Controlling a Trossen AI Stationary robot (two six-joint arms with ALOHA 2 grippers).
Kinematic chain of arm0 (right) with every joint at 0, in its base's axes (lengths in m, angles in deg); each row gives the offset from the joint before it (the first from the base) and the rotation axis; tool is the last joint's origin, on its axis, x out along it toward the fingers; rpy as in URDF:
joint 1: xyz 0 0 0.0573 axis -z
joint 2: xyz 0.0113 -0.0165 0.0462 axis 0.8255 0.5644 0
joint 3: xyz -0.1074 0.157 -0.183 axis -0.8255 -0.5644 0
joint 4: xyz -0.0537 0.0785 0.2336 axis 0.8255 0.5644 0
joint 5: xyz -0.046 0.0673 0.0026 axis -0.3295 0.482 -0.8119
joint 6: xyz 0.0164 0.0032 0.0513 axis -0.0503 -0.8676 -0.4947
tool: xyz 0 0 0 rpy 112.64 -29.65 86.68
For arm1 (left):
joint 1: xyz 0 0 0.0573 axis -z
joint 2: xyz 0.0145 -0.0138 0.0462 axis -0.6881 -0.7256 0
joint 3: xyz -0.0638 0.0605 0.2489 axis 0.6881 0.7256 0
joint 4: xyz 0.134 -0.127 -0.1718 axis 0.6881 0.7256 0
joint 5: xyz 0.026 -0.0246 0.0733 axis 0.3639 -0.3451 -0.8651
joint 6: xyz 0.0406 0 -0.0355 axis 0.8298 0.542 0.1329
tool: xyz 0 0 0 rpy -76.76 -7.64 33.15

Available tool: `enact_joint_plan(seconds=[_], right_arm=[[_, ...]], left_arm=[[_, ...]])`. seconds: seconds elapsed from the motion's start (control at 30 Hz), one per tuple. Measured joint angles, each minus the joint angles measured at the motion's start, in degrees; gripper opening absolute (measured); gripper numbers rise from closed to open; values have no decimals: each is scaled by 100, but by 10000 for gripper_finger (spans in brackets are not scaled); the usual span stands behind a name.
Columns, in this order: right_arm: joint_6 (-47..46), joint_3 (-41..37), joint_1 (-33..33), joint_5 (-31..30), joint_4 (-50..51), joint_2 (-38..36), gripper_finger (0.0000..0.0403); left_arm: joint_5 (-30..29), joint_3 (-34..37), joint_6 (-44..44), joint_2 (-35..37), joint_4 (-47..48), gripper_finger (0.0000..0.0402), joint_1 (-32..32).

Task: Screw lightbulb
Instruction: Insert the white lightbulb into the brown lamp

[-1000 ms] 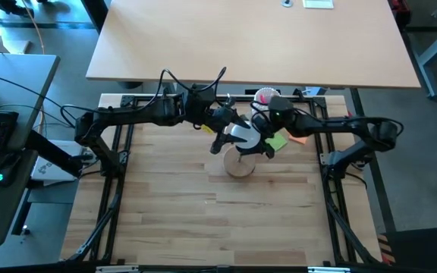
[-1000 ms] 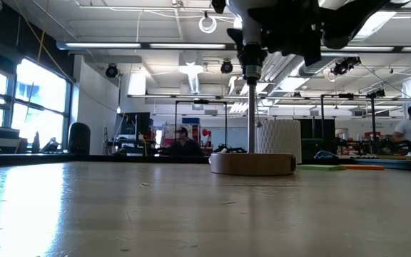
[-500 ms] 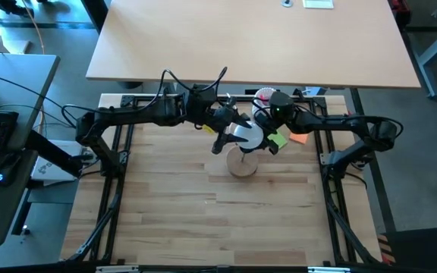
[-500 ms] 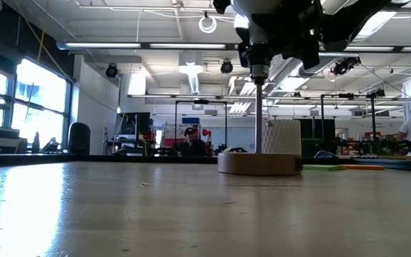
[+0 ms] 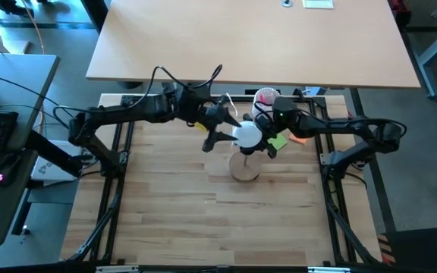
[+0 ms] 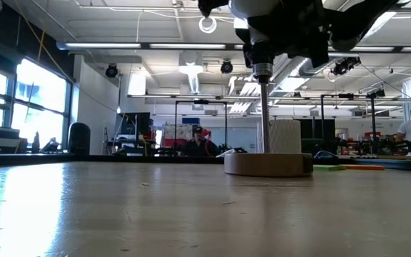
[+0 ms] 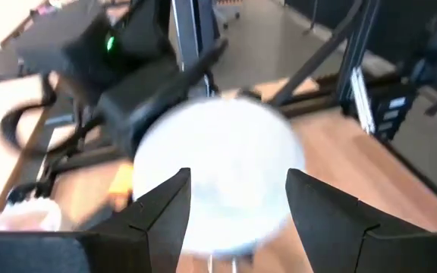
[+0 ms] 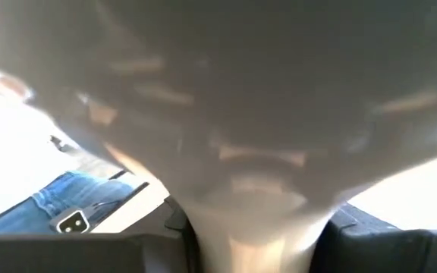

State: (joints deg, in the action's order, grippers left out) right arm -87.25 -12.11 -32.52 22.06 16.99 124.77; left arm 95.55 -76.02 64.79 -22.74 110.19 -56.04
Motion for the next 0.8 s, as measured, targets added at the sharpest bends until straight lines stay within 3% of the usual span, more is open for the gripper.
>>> enact_joint_plan(seconds=[0.13,0.27,0.37,0.5,0.57,0.67,0.8], right_arm=[[37,-165,-129,-450,25,-249,130],[72,-409,-294,-1042,9,-530,129],[67,-631,-424,-1553,-28,-756,129],[-32,-843,-654,-2429,-27,-939,129],[-57,-844,-763,-2776,-47,-923,129],[-61,-849,-959,-3227,-152,-858,128],[-95,-855,-1065,-3430,-178,-858,128]], left_arm=[[-506,100,126,19,993,209,8],[-935,1081,27,34,370,209,214],[-997,2243,-148,14,-1273,209,378],[-1138,3783,-482,-287,-4831,209,578],[-1249,4178,-546,-580,-6364,209,602],[-1195,4264,-695,-1166,-7346,209,522],[-526,3699,-939,-1766,-7708,209,368]])
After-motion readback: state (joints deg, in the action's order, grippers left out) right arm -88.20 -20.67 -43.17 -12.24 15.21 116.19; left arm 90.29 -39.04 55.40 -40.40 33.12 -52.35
